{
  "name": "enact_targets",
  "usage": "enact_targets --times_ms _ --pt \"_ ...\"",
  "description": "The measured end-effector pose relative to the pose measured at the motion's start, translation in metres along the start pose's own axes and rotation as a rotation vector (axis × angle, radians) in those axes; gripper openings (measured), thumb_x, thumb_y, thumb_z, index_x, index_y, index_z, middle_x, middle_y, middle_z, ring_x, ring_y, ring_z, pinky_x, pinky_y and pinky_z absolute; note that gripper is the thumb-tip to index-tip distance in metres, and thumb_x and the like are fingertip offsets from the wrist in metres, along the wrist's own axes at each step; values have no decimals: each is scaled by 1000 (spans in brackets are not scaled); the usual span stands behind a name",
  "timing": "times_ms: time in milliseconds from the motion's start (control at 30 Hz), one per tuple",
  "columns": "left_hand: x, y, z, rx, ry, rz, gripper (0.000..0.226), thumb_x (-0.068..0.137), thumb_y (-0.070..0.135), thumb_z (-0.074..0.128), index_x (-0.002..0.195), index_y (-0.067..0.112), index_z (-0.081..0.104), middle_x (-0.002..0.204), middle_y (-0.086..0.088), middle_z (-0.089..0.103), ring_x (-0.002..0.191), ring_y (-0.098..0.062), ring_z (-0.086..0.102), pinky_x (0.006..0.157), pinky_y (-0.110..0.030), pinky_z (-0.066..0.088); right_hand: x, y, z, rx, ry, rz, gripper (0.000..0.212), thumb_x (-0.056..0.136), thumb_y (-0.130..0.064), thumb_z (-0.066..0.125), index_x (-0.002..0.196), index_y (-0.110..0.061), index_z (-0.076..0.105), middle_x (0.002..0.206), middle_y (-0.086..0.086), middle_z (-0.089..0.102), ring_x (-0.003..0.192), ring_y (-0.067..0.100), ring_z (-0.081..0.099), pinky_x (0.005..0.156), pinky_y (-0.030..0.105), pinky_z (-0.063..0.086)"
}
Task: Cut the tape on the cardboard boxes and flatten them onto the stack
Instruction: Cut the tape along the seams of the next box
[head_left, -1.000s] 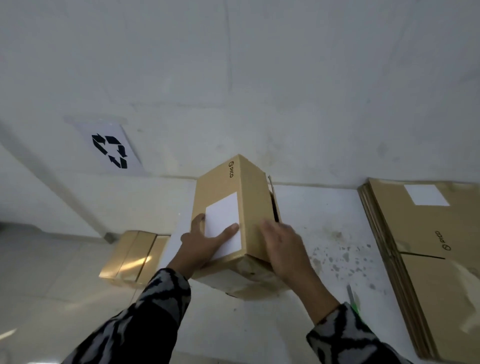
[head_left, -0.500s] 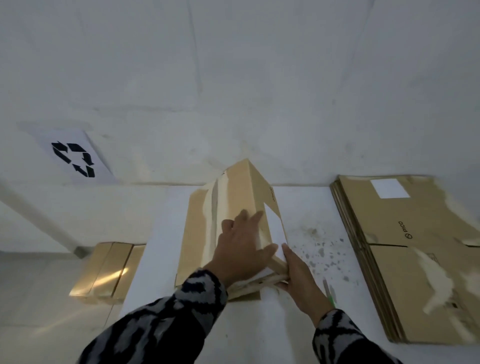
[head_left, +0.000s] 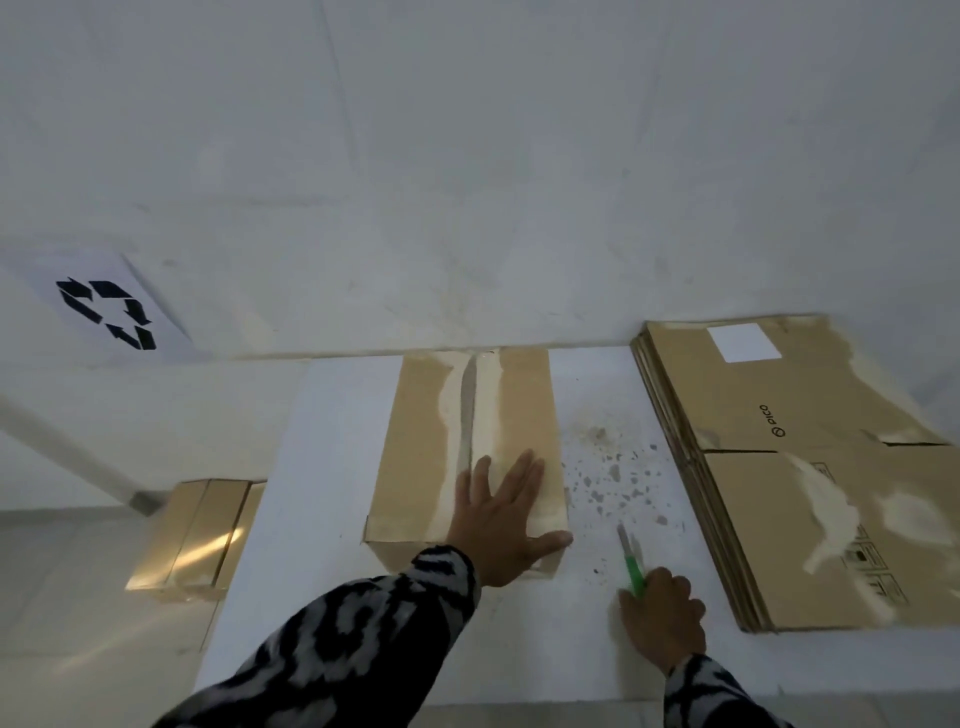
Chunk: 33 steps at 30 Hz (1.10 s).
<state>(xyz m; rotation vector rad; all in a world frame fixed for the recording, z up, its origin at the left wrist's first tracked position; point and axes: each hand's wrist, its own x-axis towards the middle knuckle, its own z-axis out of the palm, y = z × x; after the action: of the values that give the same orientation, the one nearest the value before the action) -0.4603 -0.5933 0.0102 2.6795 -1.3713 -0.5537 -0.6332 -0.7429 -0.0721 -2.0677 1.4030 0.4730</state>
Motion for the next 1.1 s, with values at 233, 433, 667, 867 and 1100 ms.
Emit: enact_targets --times_ms 233,433,667,867,1100 --pt "-17 -79 -26 -90 239 -520 94 80 83 14 157 30 -2 165 -8 -6 149 -36 9 120 -48 9 4 -34 -30 439 59 -74 16 102 -17 48 104 -2 45 91 16 58 73 29 59 58 35 47" --pt "-26 -104 -24 -730 119 -590 107 81 73 57 156 25 -4 152 -10 39 129 -34 48 106 -45 40 -24 -122 -61 678 46 -318 14 104 -24 41 108 -11 40 90 9 58 68 21 56 51 31 43" --pt "-43 -94 -19 -738 124 -584 96 88 65 55 155 25 -1 145 -7 47 123 -33 53 99 -41 44 -40 -123 -40 780 68 -260 13 105 -28 35 107 -15 38 89 11 57 67 25 53 55 32 42" --pt "-55 -95 -8 -746 174 -566 94 87 60 60 154 20 8 150 -6 40 130 -28 47 105 -41 41 -65 -119 -48 730 180 -363 9 103 -22 41 107 -15 40 82 6 56 63 22 55 51 30 38" --pt "-9 -114 -38 -552 306 -485 80 96 45 53 155 16 8 162 -7 11 147 -35 17 116 -49 22 -62 -195 -59 738 60 -578 19 105 -20 33 118 -24 47 79 2 66 51 8 55 46 19 44"
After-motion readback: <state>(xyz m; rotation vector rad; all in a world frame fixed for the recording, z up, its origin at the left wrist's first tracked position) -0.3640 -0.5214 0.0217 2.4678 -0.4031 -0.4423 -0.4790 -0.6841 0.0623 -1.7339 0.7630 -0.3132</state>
